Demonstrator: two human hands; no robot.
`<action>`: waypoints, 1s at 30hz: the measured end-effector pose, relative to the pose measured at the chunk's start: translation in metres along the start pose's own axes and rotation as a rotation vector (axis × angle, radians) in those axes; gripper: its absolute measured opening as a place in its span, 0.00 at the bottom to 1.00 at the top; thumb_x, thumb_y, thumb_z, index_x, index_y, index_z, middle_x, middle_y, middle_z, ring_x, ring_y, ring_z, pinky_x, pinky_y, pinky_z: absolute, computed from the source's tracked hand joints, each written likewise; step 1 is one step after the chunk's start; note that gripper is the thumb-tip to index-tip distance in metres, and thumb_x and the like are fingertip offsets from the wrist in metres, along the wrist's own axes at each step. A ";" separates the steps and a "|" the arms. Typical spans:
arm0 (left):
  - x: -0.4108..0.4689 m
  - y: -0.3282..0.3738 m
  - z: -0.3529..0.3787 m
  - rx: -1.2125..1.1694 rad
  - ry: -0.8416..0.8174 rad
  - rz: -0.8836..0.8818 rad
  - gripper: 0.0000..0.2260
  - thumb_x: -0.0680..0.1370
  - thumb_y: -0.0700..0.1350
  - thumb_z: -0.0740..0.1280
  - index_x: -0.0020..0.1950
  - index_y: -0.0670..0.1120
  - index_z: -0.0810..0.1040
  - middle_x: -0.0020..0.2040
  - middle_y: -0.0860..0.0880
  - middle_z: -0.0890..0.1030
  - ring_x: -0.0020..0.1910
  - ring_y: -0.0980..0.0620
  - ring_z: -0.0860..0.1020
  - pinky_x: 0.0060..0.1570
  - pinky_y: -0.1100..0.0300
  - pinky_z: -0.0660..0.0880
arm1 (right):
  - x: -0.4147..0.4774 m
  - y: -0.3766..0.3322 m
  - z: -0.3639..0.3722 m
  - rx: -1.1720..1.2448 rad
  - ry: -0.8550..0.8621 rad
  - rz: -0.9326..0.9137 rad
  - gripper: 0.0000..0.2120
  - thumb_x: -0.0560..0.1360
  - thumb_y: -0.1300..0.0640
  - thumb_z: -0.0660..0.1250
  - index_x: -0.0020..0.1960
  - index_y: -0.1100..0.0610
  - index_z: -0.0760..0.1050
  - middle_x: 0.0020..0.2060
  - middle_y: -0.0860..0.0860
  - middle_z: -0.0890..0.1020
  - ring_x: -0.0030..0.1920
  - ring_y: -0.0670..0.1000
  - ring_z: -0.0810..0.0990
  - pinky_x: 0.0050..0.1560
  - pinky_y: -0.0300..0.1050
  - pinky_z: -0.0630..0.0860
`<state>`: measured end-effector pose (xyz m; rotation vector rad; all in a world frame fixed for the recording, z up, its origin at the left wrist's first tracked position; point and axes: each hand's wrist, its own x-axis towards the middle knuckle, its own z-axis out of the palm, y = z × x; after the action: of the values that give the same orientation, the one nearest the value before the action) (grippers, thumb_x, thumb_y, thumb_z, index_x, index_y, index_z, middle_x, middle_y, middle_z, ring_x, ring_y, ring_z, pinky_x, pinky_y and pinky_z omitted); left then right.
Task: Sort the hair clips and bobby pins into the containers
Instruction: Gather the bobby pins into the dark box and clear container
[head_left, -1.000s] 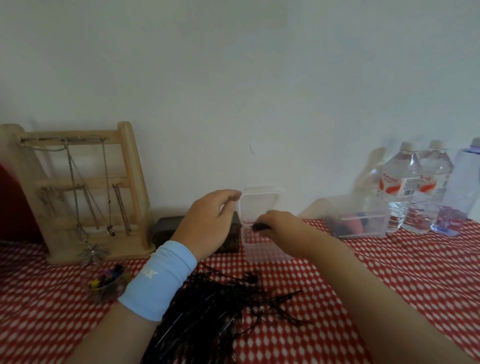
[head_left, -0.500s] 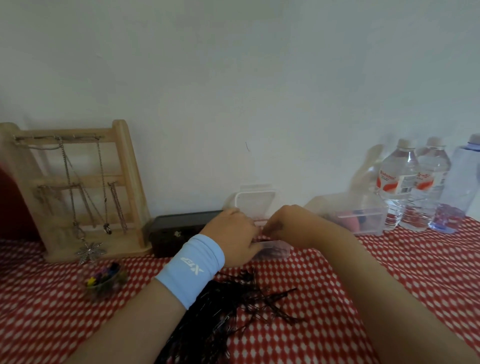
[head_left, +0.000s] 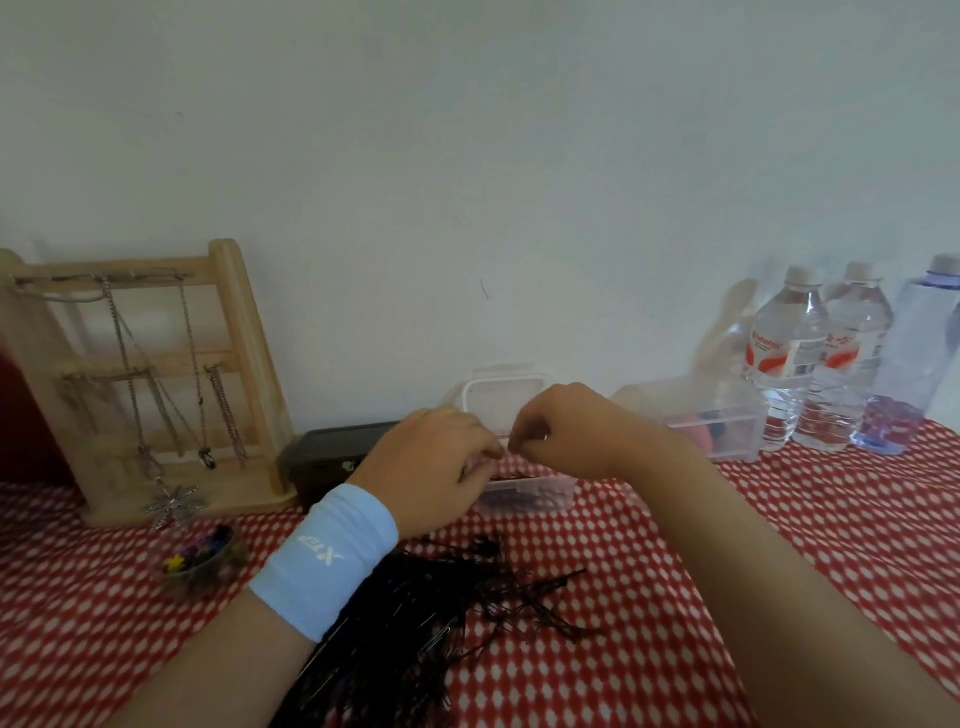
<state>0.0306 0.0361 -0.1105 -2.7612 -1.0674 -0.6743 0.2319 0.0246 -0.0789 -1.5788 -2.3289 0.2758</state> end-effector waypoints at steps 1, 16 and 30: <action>-0.007 -0.003 -0.004 -0.029 0.016 -0.024 0.07 0.77 0.50 0.65 0.51 0.54 0.82 0.47 0.57 0.81 0.46 0.57 0.76 0.50 0.58 0.74 | -0.003 -0.008 -0.002 0.016 -0.064 -0.012 0.09 0.76 0.57 0.69 0.51 0.48 0.86 0.44 0.40 0.84 0.42 0.38 0.79 0.44 0.29 0.72; -0.046 -0.036 -0.015 -0.163 -0.080 -0.224 0.06 0.76 0.50 0.67 0.49 0.56 0.83 0.45 0.59 0.82 0.44 0.60 0.78 0.49 0.59 0.77 | -0.002 -0.050 0.042 -0.195 -0.267 -0.079 0.11 0.74 0.52 0.72 0.57 0.48 0.81 0.45 0.42 0.77 0.47 0.46 0.77 0.49 0.38 0.74; -0.060 -0.069 -0.042 0.016 0.032 -0.286 0.11 0.78 0.49 0.63 0.53 0.53 0.84 0.54 0.56 0.82 0.53 0.54 0.78 0.50 0.55 0.77 | 0.026 -0.069 0.045 0.007 0.093 -0.041 0.11 0.77 0.54 0.70 0.59 0.49 0.83 0.51 0.45 0.85 0.47 0.41 0.77 0.51 0.33 0.71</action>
<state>-0.0697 0.0399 -0.1034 -2.5985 -1.4692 -0.7344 0.1471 0.0241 -0.0944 -1.5054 -2.2844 0.1968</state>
